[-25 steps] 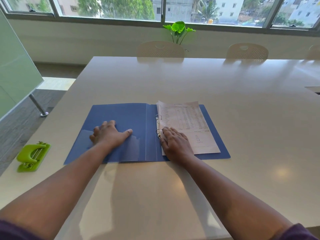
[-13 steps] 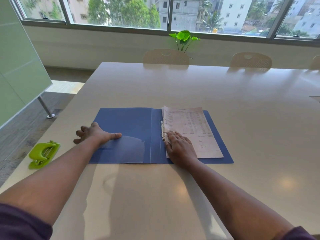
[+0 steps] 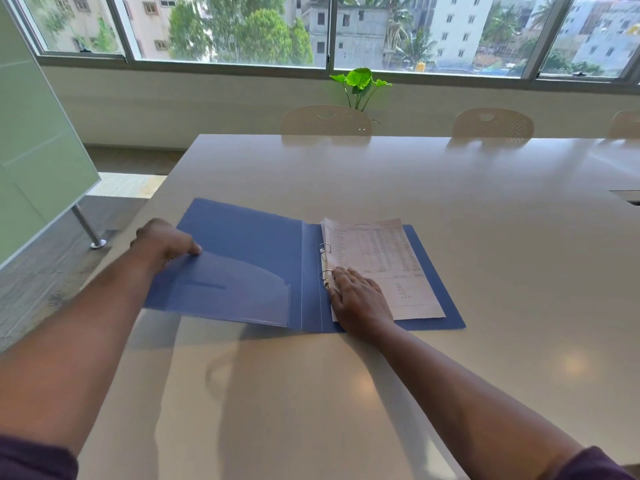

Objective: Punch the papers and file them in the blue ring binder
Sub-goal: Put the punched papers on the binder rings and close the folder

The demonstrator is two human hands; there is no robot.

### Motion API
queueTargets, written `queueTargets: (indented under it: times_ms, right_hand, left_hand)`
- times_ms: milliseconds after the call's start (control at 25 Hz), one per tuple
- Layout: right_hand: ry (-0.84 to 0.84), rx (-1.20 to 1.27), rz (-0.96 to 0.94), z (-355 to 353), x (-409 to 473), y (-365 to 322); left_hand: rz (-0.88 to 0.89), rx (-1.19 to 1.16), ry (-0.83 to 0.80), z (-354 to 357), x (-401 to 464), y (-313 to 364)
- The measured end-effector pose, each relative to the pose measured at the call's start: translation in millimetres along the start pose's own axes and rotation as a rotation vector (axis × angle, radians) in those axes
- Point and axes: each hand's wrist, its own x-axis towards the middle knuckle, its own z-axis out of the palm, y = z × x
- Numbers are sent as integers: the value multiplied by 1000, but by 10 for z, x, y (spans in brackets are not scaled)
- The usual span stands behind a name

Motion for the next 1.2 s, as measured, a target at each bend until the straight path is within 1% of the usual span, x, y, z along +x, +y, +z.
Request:
queueTargets:
  times_ms: [160, 240, 320, 480, 520, 640, 720, 800, 880, 920, 1000, 1080, 1120, 1200]
  right_hand:
    - [-4, -7, 5, -14, 0, -12]
    - [-7, -2, 6, -18, -2, -22]
    - [-18, 7, 4, -20, -17, -56]
    - [-49, 59, -49, -54, -38, -162]
    - [-35, 93, -63, -87, -55, -188]
    - [118, 281, -24, -311, -87, -170]
    - [217, 489, 37, -521, -86, -79]
    - [261, 823, 104, -763, -77, 10]
    - [247, 1219, 234, -1015, -41, 157]
    - [227, 1375, 303, -1149, -38, 264]
    - [154, 1614, 347, -1360, -42, 556]
    - [124, 1699, 361, -1481, -86, 845]
    - [119, 1664, 389, -1506, -129, 958]
    - [143, 1405, 489, -1465, -232, 1099]
  left_hand:
    - [221, -103, -58, -539, -413, 541]
    - [298, -152, -132, -678, -573, 777]
    - [383, -273, -213, -770, -787, 984]
    - [521, -513, -379, -711, -1255, 1306]
    - [546, -554, -417, -645, -1350, 1359]
    - [568, -586, -531, -329, -1544, 1443]
    - [599, -526, -553, -21, -1599, 1424]
    - [703, -372, -520, 335, -1587, 1352]
    - [810, -163, -461, 670, -1541, 1235]
    - [845, -66, -441, 819, -1519, 1171]
    - [887, 89, -431, 1094, -1477, 1041]
    - [867, 180, -427, 1317, -1448, 927]
    - [847, 196, -409, 1391, -1446, 888]
    - [800, 210, -380, 1501, -1450, 847]
